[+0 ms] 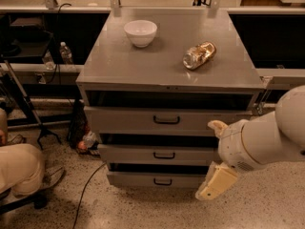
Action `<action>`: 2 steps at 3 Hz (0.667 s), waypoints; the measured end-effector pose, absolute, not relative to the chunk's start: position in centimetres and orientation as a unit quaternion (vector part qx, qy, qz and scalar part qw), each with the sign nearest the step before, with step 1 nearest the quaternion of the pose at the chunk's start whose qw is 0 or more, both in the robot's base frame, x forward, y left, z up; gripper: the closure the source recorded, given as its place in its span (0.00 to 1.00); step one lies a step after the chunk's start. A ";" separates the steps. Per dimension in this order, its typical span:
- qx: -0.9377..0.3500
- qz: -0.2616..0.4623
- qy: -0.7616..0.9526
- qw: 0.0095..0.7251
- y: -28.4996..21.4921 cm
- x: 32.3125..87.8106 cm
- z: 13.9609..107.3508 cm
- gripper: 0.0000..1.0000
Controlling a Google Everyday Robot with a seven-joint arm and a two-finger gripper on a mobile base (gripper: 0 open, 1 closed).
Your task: Open bottom drawer
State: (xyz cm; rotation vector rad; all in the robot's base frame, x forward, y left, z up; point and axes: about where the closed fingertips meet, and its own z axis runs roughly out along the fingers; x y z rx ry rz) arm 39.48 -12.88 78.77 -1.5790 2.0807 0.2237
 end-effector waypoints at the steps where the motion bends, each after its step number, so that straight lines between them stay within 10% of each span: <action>1: -0.597 0.096 0.757 0.247 -12.7 39.7 73.5 0.00; 2: -0.612 0.109 0.748 0.232 -13.3 40.4 67.7 0.00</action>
Offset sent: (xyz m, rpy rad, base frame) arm 0.0204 -0.0165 -0.1962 0.0077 0.1166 0.1372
